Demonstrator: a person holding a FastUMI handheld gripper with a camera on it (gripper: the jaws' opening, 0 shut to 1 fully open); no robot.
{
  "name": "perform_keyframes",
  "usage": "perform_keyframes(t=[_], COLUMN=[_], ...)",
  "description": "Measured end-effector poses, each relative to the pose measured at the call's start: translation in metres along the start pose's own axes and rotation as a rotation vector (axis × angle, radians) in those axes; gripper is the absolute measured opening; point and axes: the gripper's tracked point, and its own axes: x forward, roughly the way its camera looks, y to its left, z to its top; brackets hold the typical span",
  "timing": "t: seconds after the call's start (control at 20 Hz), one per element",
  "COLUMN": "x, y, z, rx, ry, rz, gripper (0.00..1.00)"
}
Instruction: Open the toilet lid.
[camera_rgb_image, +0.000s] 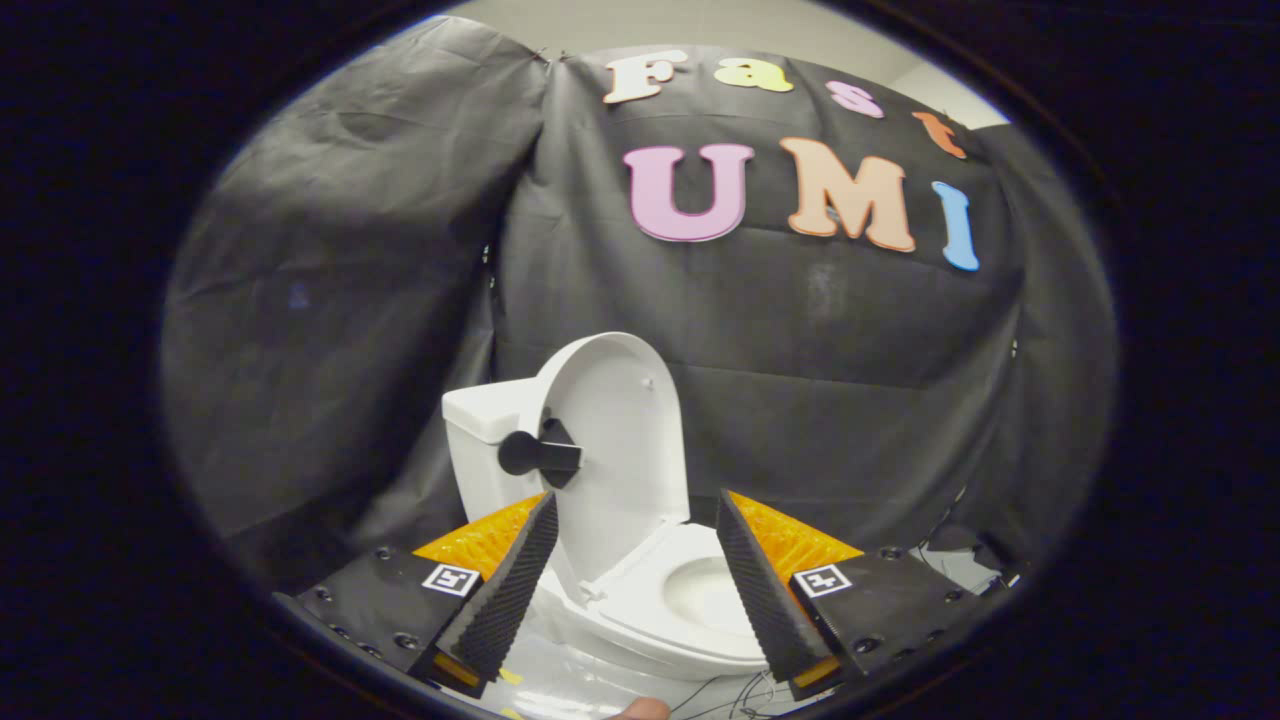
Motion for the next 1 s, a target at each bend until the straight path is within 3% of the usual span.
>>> perform_keyframes(t=[0.2,0.4,0.5,0.7,1.0], x=[-0.031,-0.066,-0.072,-0.071,-0.059], y=[-0.042,-0.093,-0.109,-0.112,-0.098], z=[-0.025,-0.060,-0.067,-0.076,-0.085], rx=[0.097,0.052,0.104,0.071,0.046], ry=[-0.010,-0.023,-0.052,-0.018,0.024], rz=[-0.077,-0.185,-0.211,-0.226,-0.177], gripper=[0.98,0.99,0.99,0.99,0.99])
